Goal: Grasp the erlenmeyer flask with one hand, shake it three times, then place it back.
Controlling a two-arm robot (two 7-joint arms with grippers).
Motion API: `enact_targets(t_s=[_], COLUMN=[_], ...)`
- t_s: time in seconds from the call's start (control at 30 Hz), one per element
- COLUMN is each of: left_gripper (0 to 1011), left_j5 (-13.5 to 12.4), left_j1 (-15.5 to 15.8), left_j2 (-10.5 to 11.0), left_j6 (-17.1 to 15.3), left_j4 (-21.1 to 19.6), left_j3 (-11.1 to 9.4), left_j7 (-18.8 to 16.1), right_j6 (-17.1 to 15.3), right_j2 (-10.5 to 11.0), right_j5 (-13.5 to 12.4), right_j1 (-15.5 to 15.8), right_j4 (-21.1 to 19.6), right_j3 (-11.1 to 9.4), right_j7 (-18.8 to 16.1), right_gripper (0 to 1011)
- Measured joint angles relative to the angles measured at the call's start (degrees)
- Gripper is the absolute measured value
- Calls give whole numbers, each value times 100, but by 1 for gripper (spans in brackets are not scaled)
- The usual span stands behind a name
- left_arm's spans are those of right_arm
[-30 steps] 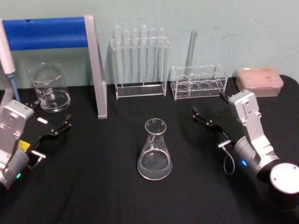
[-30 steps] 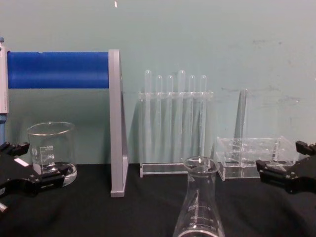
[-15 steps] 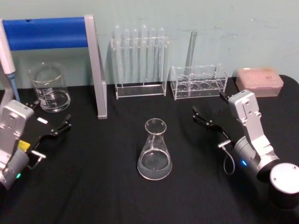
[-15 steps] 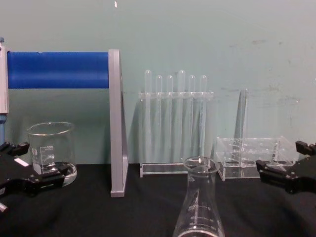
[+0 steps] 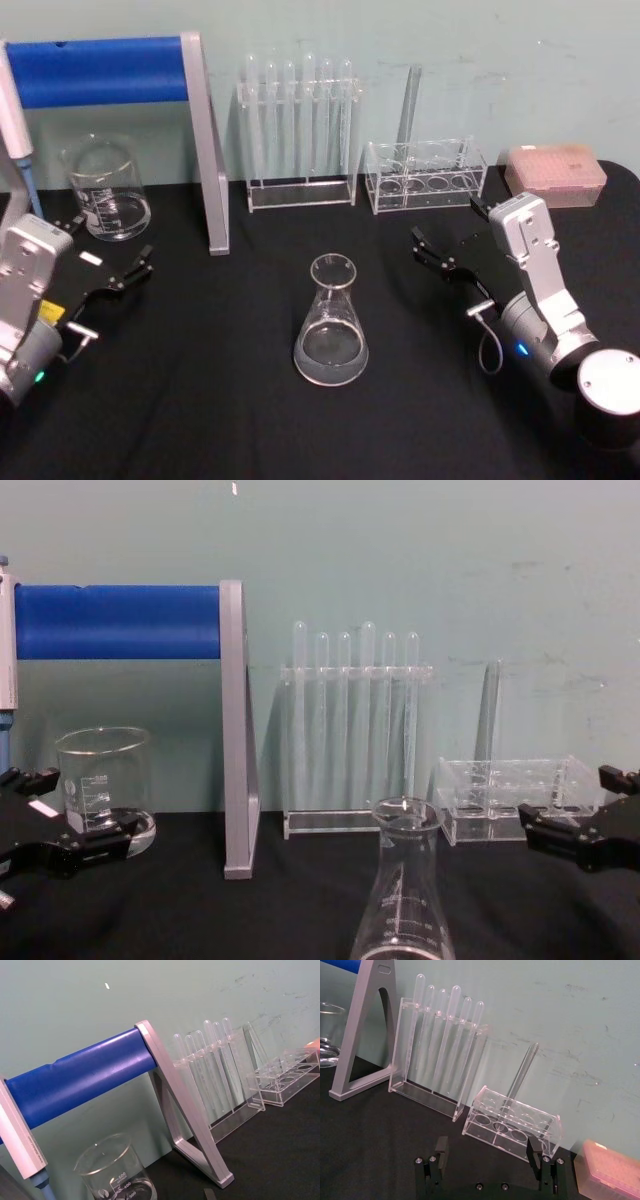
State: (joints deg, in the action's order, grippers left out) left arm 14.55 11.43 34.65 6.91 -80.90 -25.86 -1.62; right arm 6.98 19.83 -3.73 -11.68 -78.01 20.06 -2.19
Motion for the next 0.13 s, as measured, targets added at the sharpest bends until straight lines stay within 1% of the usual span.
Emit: enact_targets(t_s=[0.13], left_gripper=[1001], left_j5=[0], left_j1=[0], left_j2=[0], left_j6=[0], left_j4=[0], left_j3=[0], left_j7=[0], right_j6=[0], right_j2=[0], right_j5=[0], right_j1=[0], right_j4=[0], right_j3=[0], right_j7=[0], right_gripper=[1003])
